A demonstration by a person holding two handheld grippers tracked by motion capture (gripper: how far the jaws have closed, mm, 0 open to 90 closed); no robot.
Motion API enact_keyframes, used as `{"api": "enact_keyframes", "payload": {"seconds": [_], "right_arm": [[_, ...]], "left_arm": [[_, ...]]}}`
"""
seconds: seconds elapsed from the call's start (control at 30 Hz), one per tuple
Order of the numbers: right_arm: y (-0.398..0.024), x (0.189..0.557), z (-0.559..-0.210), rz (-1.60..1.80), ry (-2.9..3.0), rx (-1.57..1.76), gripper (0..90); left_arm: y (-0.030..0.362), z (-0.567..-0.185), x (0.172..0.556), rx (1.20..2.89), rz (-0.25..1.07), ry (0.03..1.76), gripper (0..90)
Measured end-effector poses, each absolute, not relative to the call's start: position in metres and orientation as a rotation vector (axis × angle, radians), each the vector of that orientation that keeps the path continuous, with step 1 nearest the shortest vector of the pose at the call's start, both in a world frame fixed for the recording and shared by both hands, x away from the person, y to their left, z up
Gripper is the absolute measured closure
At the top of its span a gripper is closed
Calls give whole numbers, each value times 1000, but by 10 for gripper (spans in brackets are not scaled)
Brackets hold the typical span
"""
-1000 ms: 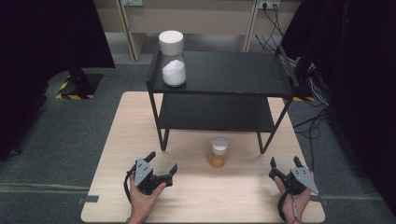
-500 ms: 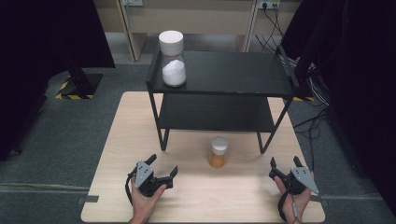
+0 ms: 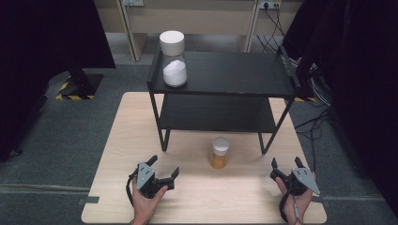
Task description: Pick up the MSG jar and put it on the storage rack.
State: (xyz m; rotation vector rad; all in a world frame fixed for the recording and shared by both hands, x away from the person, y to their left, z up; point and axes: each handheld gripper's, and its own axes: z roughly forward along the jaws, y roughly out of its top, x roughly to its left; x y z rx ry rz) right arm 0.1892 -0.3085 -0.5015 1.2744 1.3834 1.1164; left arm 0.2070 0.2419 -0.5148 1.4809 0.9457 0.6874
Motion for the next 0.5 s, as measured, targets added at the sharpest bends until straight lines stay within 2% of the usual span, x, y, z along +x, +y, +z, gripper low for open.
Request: {"api": "enact_keyframes", "payload": {"seconds": [0.5], "right_arm": [[-309,190,-501,1117,1386,1279,139]], "left_arm": [[241,-513,208,1500,690,939,7]]}}
